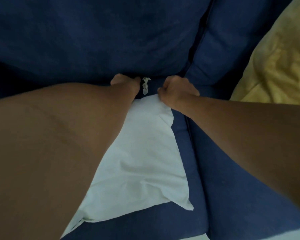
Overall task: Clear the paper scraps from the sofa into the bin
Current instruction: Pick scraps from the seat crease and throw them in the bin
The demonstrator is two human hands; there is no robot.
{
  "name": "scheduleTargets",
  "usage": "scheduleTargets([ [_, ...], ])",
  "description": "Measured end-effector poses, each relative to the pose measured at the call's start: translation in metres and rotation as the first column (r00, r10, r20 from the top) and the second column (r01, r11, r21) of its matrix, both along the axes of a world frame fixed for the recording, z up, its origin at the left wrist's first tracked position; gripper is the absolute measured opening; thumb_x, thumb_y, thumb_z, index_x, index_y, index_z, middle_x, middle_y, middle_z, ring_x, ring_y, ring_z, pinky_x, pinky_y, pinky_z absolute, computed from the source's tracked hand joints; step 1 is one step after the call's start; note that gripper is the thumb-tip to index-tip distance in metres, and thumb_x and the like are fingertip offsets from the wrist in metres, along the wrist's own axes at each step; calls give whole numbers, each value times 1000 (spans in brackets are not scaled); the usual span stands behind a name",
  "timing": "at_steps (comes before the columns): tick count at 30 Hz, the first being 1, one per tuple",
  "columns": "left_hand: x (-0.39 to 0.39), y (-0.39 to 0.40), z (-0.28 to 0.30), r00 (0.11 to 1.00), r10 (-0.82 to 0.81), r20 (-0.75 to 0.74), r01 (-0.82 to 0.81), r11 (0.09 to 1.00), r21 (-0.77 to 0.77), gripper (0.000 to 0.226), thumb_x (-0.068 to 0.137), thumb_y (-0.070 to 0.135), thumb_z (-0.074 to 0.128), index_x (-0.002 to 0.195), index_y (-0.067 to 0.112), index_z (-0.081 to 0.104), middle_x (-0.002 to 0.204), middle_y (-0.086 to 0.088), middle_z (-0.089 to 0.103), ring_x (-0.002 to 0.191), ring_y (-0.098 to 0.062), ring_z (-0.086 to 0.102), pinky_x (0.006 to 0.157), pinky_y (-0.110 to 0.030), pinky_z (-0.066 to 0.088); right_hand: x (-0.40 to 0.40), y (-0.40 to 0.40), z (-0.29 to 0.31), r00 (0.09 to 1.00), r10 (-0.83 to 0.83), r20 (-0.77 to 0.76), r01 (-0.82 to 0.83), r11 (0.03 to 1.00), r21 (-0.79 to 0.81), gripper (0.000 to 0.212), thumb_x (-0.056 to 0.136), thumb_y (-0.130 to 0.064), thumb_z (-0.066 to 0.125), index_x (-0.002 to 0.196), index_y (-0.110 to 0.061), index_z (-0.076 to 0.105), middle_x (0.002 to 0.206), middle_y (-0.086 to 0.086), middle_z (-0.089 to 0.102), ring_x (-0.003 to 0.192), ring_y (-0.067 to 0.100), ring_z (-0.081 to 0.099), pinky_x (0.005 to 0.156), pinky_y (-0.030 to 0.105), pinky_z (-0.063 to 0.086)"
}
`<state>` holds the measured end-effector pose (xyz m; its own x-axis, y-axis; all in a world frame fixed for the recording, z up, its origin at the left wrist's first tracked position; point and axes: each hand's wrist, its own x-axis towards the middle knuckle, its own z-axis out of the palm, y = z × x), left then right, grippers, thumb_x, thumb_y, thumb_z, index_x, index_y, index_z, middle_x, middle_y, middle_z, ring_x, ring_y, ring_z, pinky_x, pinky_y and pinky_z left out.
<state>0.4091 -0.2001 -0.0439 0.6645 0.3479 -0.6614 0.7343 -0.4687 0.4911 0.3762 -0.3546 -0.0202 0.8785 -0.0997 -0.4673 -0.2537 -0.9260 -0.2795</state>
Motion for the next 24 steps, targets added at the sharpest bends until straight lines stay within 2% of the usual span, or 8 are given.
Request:
scheduleTargets([
  [4, 6, 2, -13, 996, 77, -44, -77, 997, 18, 51, 106, 37, 48, 145, 5, 45, 134, -13, 59, 115, -25, 59, 91, -28, 48, 4, 1, -8, 1000, -6, 12, 6, 1000, 15, 25, 101, -43, 55, 110, -23, 67, 104, 0, 65, 89, 20, 60, 58, 27, 38],
  [6, 7, 7, -14, 998, 33, -51, -30, 998, 58, 39, 109, 27, 44, 140, 5, 50, 103, -11, 61, 86, -16, 58, 69, -18, 46, 7, 4, -11, 1000, -9, 20, 9, 1000, 18, 26, 101, -43, 56, 111, -22, 67, 104, 0, 64, 90, 20, 60, 64, 29, 42],
  [7, 6, 10, -12, 999, -3, -54, 7, 997, 79, 34, 108, 24, 46, 136, 5, 53, 99, -9, 61, 81, -15, 58, 64, -18, 45, 10, 6, -12, 1000, -13, 19, 12, 1000, 22, 26, 100, -43, 56, 110, -21, 68, 104, 1, 64, 90, 20, 60, 66, 29, 44],
  [10, 5, 26, -8, 982, -175, -75, 184, 971, 153, 37, 99, 27, 64, 129, 6, 59, 119, -11, 66, 91, -21, 63, 73, -30, 52, 21, 16, -18, 1000, -7, 3, 7, 998, 63, 24, 100, -39, 59, 104, -17, 68, 99, 1, 66, 89, 20, 63, 65, 28, 47],
  [12, 1, 39, -3, 960, -265, -88, 277, 945, 175, 40, 96, 32, 69, 127, 8, 61, 118, -11, 66, 84, -20, 60, 68, -31, 50, 30, 26, -24, 1000, 13, -19, -12, 996, 89, 21, 99, -36, 61, 101, -16, 68, 97, 3, 67, 91, 22, 66, 61, 26, 45],
  [15, -3, 58, 1, 913, -399, -87, 408, 888, 212, 37, 95, 37, 69, 120, 10, 66, 115, -8, 67, 73, -18, 56, 59, -29, 43, 35, 43, -32, 997, 63, -44, -59, 996, 74, 25, 96, -34, 68, 115, -18, 72, 111, 4, 69, 100, 25, 65, 73, 28, 47],
  [19, -11, 77, 6, 894, -446, -46, 447, 876, 180, 29, 95, 34, 70, 117, 15, 68, 113, -4, 67, 90, -19, 61, 76, -32, 52, 35, 54, -37, 990, 137, -26, -138, 990, -16, 27, 101, -26, 63, 126, -21, 72, 128, 8, 67, 111, 30, 64, 82, 32, 50],
  [24, -22, 86, 19, 915, -403, 15, 396, 905, 155, 24, 97, 33, 66, 114, 17, 69, 111, -6, 67, 94, -22, 65, 88, -38, 58, 28, 53, -25, 980, 201, 5, -200, 975, -93, 19, 103, -21, 56, 114, -22, 72, 119, 8, 68, 106, 31, 64, 81, 34, 46],
])
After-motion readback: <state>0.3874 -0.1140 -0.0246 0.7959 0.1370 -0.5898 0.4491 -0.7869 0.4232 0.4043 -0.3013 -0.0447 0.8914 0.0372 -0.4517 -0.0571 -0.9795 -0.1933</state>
